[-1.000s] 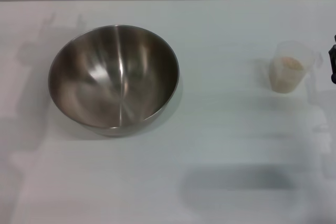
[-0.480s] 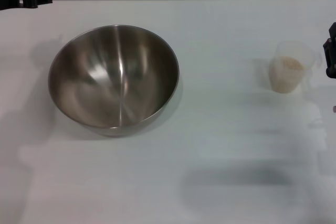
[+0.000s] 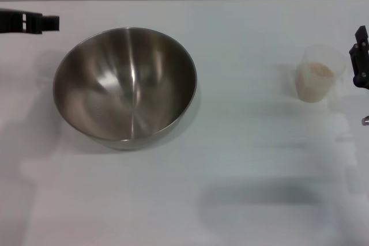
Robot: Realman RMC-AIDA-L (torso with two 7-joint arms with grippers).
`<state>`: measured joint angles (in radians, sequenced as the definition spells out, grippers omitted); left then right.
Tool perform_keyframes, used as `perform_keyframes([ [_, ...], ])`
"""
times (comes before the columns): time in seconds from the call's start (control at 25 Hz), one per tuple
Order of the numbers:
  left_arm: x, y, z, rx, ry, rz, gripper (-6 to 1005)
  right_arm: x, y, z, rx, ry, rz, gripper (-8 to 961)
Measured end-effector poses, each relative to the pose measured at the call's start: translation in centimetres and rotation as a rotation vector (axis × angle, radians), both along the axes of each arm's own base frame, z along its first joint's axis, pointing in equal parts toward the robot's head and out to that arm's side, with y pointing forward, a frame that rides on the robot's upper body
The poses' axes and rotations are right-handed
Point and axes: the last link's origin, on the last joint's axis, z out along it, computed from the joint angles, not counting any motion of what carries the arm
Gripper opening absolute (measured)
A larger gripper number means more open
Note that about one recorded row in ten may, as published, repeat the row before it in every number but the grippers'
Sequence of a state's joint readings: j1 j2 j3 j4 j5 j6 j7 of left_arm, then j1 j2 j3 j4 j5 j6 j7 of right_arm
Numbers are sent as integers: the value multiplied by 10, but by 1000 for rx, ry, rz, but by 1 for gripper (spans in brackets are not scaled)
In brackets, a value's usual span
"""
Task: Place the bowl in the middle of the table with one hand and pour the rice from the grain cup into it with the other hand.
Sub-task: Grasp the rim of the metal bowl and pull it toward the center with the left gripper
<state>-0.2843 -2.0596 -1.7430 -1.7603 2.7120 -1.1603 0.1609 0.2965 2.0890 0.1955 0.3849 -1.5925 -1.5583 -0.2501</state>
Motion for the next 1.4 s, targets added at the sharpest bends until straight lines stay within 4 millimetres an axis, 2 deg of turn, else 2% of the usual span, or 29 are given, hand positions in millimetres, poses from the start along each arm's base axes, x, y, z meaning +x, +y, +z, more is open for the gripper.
perform_keyframes([
  [0.48,-7,-5,-11,-80,13,53,725,-2,1,0,0,0,8,566],
  [0.84,-15,-4,-28,-176,33,98,725,-3,1,0,0,-1,16,567],
  [1.4,-12,-1,-38,-211,38,96,726,-5,3,0,3,-13,21,566],
])
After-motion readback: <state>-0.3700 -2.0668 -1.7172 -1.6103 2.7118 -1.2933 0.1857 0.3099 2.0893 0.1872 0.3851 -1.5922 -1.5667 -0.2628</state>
